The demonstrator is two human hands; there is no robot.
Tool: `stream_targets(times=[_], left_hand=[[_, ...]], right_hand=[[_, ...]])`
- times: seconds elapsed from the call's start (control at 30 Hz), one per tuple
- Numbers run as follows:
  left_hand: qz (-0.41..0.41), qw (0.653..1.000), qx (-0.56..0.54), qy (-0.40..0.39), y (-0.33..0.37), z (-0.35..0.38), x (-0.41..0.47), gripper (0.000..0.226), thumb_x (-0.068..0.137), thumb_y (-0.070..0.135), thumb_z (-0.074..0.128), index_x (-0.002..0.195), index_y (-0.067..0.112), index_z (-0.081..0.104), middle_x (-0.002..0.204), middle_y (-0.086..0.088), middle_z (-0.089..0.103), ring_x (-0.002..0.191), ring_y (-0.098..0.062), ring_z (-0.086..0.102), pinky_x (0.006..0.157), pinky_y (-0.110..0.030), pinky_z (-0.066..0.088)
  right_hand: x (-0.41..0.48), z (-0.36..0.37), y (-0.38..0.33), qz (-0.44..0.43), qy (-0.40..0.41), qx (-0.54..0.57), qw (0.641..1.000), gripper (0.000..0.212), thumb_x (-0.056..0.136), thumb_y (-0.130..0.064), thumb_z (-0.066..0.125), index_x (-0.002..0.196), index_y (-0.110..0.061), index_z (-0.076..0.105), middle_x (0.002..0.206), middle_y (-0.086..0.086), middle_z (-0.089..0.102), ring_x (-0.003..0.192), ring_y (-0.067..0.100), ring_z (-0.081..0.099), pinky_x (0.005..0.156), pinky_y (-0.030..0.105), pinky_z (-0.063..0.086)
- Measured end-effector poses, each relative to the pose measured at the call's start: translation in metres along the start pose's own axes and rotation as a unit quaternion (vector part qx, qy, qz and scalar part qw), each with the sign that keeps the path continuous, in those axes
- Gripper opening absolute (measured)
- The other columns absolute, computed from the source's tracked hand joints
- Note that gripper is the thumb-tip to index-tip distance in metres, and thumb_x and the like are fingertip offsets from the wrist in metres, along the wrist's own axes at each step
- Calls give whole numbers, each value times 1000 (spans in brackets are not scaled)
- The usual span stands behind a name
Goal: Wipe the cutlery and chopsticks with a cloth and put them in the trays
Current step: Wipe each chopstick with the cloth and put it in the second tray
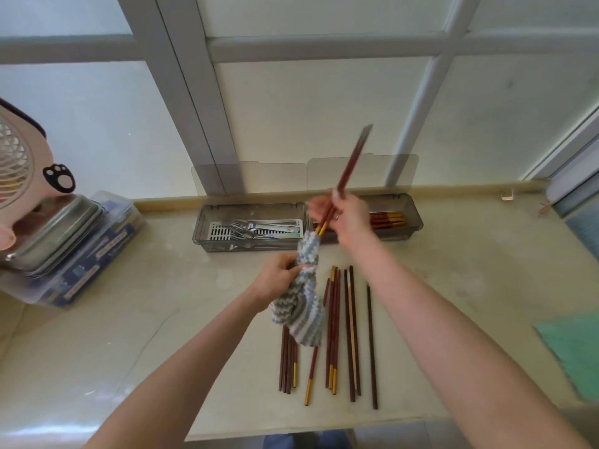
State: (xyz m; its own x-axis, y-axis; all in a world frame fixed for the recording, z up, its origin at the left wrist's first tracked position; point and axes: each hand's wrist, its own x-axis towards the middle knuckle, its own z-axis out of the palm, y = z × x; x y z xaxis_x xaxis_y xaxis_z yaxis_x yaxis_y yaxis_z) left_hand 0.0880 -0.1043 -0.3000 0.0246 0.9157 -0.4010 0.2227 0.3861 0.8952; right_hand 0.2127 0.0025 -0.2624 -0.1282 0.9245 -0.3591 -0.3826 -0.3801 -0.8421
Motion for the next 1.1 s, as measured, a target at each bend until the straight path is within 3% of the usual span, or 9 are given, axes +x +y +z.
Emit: stream_targets(times=[0.07,0.13,0.27,0.43,0.53,0.6,0.73,0.97,1.1], left_hand=[[-18,999,-28,17,-10,3,-6,17,95,11,48,88,2,61,78,-8,65,73,-19,64,68,-25,52],[-44,991,-109,62,-19,4,-10,16,94,11,50,87,3,62,75,-8,65,68,-16,64,59,-21,52],[-63,976,-184,99,-21,0,-9,15,93,11,51,85,4,62,77,-10,66,71,-21,64,67,-29,55],[-55,964,-241,97,-17,0,-12,17,94,8,48,86,4,62,75,-8,68,67,-17,65,62,-25,56],[-82,960,-245,111,-25,-4,-14,19,96,8,44,93,3,61,81,-10,67,72,-18,66,62,-25,54],[-93,953,-259,124,-31,-8,-17,20,97,9,42,97,2,60,84,-11,67,73,-17,66,60,-24,53],[-92,937,-303,145,-40,-16,-23,21,97,11,42,100,6,62,83,-8,71,70,-15,69,57,-24,55],[-90,928,-319,171,-47,-20,-27,22,98,13,41,103,12,62,93,-8,70,81,-19,67,72,-33,55],[-85,921,-335,182,-49,-22,-26,22,98,13,41,104,13,62,99,-10,68,88,-23,64,74,-35,52]], right_hand=[[23,-9,-30,-41,17,-24,999,14,98,-11,45,102,-5,58,90,15,71,84,25,72,80,40,57],[45,-26,-48,-117,22,-200,972,13,96,-15,52,102,-9,62,91,8,73,87,17,71,87,37,54],[74,-72,-34,-147,34,-506,849,19,90,-20,62,106,-13,68,101,-1,68,94,14,60,82,26,42],[100,-118,-5,-174,51,-631,755,24,96,-10,50,108,-15,70,104,7,69,97,24,61,78,27,44],[115,-128,-3,-200,43,-702,682,27,93,-11,55,119,-15,64,116,9,65,107,27,57,91,36,45],[120,-129,1,-212,36,-749,627,46,88,-6,61,132,-17,53,131,9,56,122,28,47,107,41,36],[108,-115,23,-275,40,-708,649,53,85,6,54,134,-14,49,135,7,51,129,23,41,114,37,28],[61,-110,70,-336,10,-626,704,33,85,3,53,111,-14,64,111,1,60,105,16,52,94,26,40],[23,-112,95,-274,-229,-661,660,30,83,2,52,93,-21,68,98,-4,61,91,12,54,82,35,50]])
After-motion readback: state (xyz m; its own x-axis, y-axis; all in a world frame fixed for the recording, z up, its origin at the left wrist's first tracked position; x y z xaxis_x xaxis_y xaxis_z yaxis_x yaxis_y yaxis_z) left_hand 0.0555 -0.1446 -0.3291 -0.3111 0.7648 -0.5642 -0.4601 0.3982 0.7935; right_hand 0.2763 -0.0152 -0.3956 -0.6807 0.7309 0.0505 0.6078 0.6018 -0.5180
